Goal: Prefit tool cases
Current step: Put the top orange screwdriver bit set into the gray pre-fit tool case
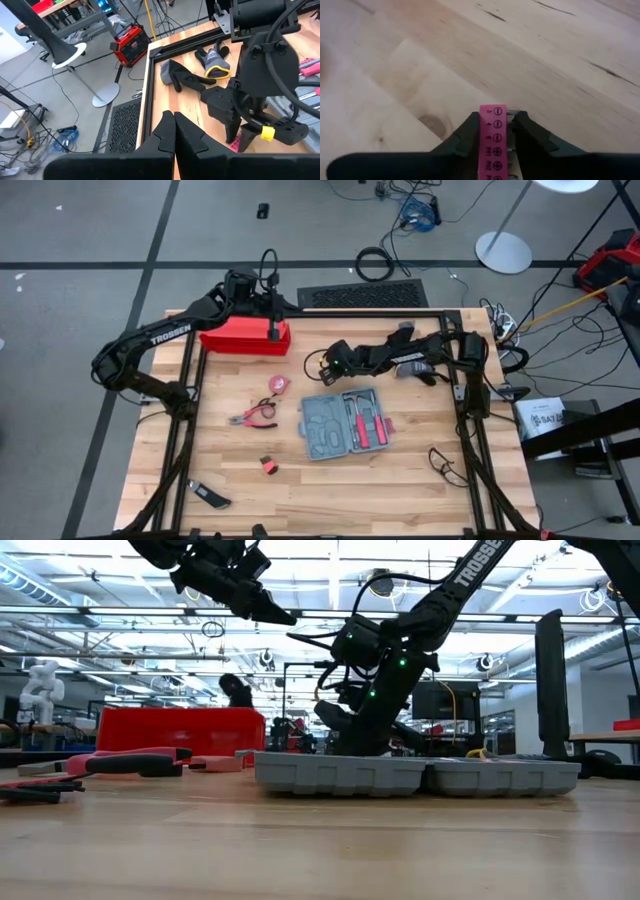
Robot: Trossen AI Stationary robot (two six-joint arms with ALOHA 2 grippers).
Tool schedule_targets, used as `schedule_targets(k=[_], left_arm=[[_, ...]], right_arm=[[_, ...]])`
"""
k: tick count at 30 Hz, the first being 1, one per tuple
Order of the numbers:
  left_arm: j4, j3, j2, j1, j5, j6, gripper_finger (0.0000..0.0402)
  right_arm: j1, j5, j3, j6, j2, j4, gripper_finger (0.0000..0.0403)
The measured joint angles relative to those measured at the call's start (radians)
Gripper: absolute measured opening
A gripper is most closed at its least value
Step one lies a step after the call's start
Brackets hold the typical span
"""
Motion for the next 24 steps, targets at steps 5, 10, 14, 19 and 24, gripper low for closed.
schedule_targets(k=[5,10,14,19,24], left_arm=[[-0.003,0.000,0.000,0.000,0.000,-0.008,0.0000],[-0.023,0.000,0.000,0.000,0.000,-0.008,0.0000],[-0.053,0.000,0.000,0.000,0.001,-0.007,0.0000],[-0.067,-0.001,0.000,0.000,0.000,-0.005,0.0000],[-0.070,-0.013,0.000,0.000,0.001,0.021,0.0000]], right_arm=[[-0.001,-0.008,-0.003,-0.011,-0.007,0.004,0.0085],[0.001,-0.009,-0.010,-0.025,-0.072,-0.014,0.0085],[0.002,-0.011,-0.011,-0.032,-0.137,-0.043,0.0083],[0.011,-0.003,-0.010,-0.018,-0.175,-0.107,0.0001],[0.040,0.002,-0.009,-0.003,-0.207,-0.167,0.0002]])
